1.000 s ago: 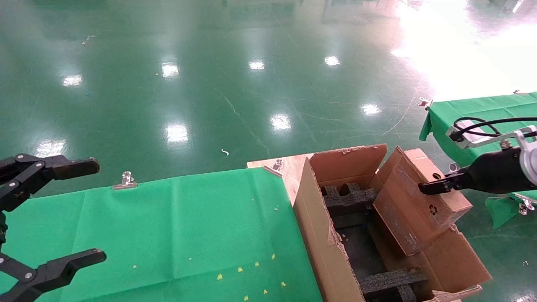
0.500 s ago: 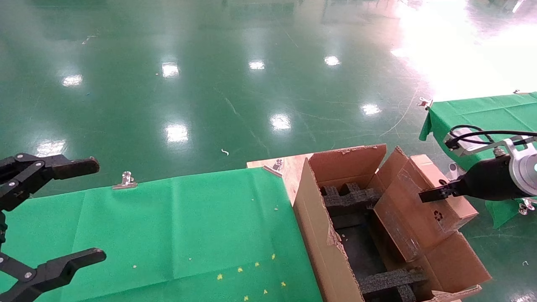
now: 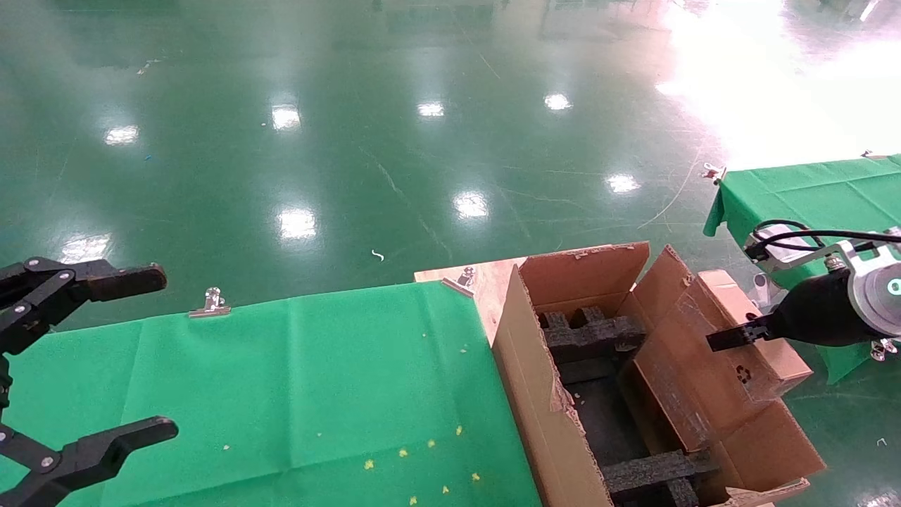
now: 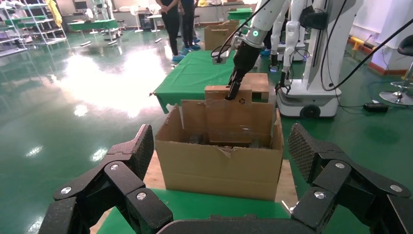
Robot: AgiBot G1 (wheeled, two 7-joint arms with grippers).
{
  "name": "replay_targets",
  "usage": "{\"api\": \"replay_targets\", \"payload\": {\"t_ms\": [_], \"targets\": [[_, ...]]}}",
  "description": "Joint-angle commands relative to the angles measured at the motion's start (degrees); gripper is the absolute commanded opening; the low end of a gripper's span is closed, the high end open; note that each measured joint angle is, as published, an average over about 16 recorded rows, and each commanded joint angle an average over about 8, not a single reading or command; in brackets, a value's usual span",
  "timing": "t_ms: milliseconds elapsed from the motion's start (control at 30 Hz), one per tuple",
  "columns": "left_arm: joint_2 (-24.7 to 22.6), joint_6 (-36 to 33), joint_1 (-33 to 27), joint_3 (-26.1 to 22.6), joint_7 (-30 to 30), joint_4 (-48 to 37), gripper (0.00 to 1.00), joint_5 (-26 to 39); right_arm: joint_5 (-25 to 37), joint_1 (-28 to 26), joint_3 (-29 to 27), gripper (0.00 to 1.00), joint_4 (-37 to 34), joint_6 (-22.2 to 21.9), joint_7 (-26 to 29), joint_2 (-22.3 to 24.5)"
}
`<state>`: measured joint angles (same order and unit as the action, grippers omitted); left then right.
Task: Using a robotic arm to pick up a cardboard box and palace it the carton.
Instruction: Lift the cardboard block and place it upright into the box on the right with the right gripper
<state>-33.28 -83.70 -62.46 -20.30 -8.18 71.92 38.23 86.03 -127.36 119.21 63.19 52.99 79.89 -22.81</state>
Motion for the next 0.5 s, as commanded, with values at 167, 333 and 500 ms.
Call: {"api": "replay_targets", "payload": {"t_ms": [167,333,500], "targets": [[0.00,0.00,0.00,0.00,0.00,0.00,1.00,0.00,3.15,0.39,1.09,0.00,1.28,-0.04,4.59,-1.52],[0.00,0.00,0.00,0.00,0.00,0.00,1.00,0.00,5.36,1.60,2.06,0.00,2.20,-0.62,7.78,-2.83],[0.00,0.00,0.00,-0.01,0.00,0.00,1.00,0.00,6.91,3.51,2.91,0.00,2.39,-1.91,10.31,-4.27]]}}
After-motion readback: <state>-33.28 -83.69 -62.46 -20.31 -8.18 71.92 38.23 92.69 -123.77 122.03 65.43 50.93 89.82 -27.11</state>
